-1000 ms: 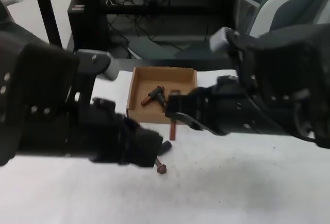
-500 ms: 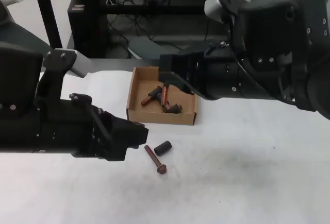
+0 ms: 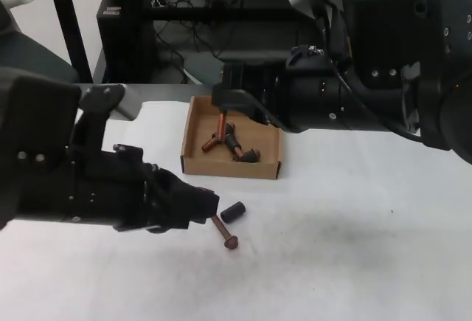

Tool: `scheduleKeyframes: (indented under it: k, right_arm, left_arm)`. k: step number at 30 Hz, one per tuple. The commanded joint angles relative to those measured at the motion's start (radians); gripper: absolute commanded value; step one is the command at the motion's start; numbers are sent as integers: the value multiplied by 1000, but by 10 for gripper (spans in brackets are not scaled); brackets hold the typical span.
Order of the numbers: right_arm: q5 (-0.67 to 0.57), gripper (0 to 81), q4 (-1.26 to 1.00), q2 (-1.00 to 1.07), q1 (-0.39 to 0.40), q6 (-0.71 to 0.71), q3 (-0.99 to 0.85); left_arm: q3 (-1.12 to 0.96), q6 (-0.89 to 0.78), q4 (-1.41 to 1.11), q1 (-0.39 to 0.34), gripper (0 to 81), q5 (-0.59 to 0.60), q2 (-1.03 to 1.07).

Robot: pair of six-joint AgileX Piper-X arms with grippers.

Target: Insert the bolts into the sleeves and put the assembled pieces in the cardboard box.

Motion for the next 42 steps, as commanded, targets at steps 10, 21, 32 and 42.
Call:
scheduleKeyframes:
  k: [10,21,32,42]
  right_arm:
    - [-19,6,-18,-5,-2,0,-16]
    - [-35,6,-18,-5,-2,-4,-16]
    - [-34,6,-18,-5,-2,-27,-16]
    - [-34,6,-18,-5,-2,-27,-16]
  left_arm:
    - [-187,95,266,1,17,-298,39]
    - [-200,214,195,-164,17,-252,39]
    - [-200,303,170,-227,17,-426,31]
    - [-200,302,64,-188,17,-418,-39]
